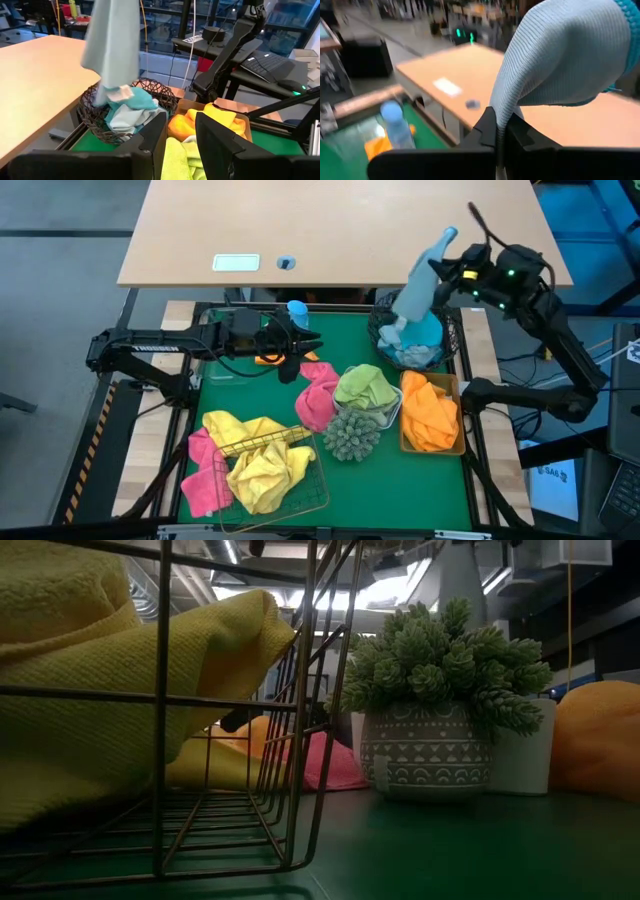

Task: Sort microfiber towel by color & place in baskets
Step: Put the blue microfiber cloth into the black basket

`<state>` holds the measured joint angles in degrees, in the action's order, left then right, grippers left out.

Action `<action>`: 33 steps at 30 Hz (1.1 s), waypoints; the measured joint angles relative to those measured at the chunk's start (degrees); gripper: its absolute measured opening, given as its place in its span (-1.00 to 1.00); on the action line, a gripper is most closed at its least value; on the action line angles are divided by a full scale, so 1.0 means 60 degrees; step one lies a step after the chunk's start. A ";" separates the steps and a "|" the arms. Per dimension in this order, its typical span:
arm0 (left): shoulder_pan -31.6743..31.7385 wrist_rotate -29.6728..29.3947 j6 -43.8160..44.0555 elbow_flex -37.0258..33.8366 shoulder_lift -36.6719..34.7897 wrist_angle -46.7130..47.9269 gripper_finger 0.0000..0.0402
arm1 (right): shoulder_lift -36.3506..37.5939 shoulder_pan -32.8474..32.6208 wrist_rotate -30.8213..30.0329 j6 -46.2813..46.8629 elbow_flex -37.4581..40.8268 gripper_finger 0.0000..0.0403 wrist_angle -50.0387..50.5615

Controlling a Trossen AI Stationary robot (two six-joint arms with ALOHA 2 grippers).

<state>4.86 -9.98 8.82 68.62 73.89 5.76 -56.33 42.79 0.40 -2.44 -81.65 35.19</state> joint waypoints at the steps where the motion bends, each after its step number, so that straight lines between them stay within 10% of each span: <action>1: 0.0000 0.0000 0.0000 0.0000 0.0000 0.0000 -0.51 | 0.0003 0.0111 0.0000 -0.0004 0.0000 -0.98 0.0327; 8: 0.0000 0.0003 0.0000 0.0000 0.0000 0.0000 -0.51 | -0.0222 0.0515 -0.0006 -0.0544 0.0256 -0.94 0.2490; 33: 0.0000 -0.0004 0.0253 -0.0004 0.0049 0.2715 -0.51 | -0.0281 0.0498 0.0084 -0.0568 0.5268 -0.84 0.1753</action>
<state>4.86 -10.00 10.34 68.60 74.18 22.05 -58.02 45.78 0.91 -5.85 -50.04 45.70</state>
